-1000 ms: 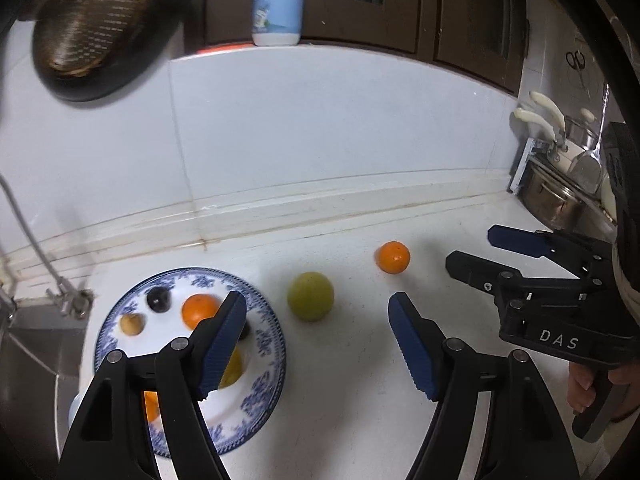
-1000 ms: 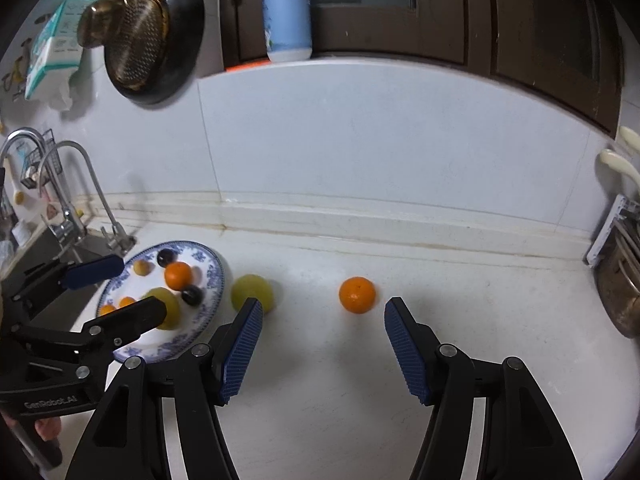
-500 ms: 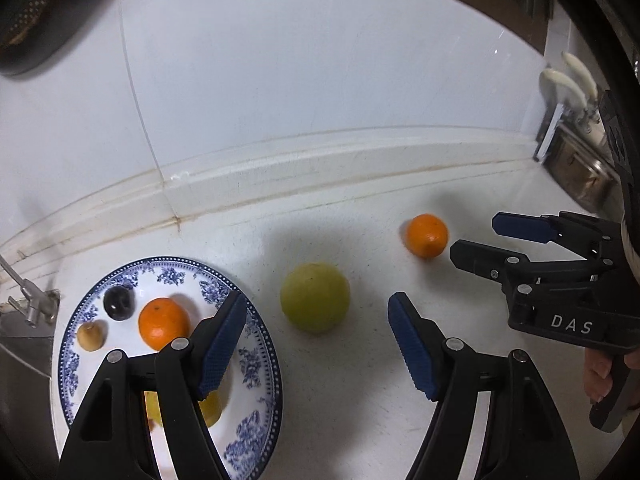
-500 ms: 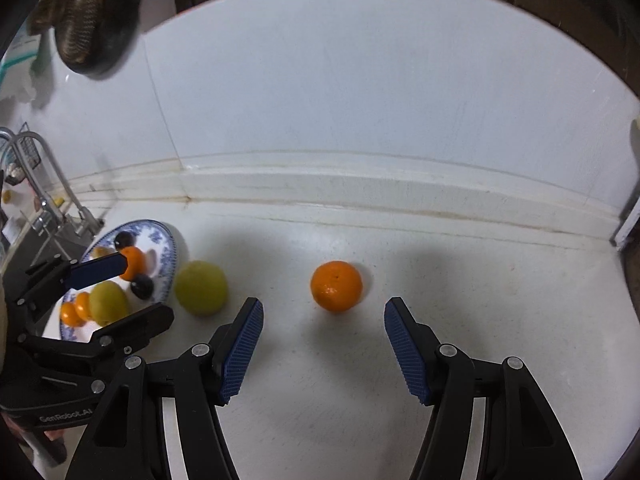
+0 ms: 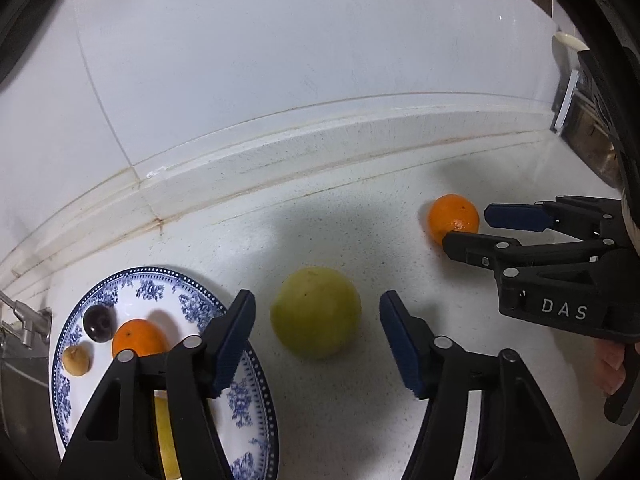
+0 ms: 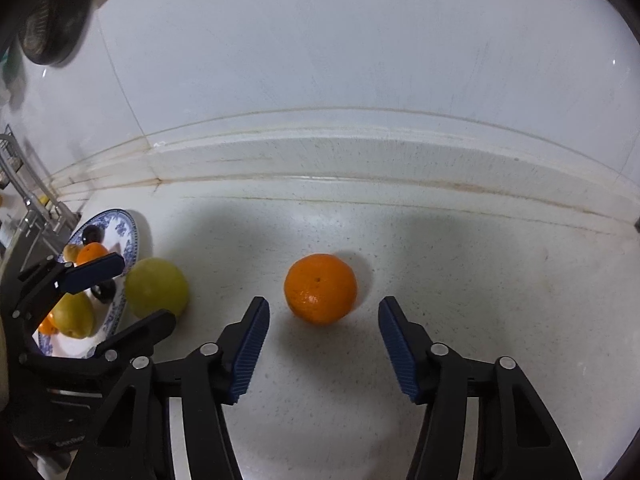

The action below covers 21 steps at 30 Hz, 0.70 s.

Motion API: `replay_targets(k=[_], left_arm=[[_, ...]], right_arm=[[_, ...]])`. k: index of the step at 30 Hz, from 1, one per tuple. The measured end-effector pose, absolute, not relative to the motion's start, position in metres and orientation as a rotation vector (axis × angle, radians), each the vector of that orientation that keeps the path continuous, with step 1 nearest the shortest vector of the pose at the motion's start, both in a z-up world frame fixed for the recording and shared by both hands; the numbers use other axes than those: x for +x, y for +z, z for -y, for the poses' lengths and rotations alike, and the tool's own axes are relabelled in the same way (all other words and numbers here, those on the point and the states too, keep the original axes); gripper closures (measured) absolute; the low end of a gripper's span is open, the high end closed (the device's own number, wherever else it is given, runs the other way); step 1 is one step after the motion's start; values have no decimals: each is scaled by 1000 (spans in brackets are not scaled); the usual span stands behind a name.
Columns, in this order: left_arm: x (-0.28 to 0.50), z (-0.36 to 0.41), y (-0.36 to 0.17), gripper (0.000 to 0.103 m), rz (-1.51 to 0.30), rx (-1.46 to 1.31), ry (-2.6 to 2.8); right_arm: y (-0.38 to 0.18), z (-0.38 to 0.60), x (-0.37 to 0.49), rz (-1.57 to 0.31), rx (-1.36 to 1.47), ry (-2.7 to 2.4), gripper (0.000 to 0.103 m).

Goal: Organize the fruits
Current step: 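Withdraw both tools from the plate toward the remaining fruits, then grasp a green pomelo with the left tool while the right tool grasps an orange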

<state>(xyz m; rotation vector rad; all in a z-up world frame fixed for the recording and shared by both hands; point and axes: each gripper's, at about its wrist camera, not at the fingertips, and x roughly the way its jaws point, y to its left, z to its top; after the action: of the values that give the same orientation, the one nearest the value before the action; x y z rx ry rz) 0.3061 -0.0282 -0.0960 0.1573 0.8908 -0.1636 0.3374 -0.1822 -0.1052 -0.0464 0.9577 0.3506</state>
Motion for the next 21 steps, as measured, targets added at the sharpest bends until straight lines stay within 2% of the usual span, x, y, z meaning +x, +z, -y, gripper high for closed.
replay_targets(k=[10, 12, 21], left_arm=[[313, 29, -102, 55, -915, 162, -150], [314, 28, -102, 55, -919, 153, -155], [302, 23, -91, 55, -898, 109, -160]], right_arm=[[-114, 181, 346, -971, -50, 374, 57], [-115, 180, 346, -969, -47, 388, 62], [-110, 178, 336, -940, -60, 385, 63]])
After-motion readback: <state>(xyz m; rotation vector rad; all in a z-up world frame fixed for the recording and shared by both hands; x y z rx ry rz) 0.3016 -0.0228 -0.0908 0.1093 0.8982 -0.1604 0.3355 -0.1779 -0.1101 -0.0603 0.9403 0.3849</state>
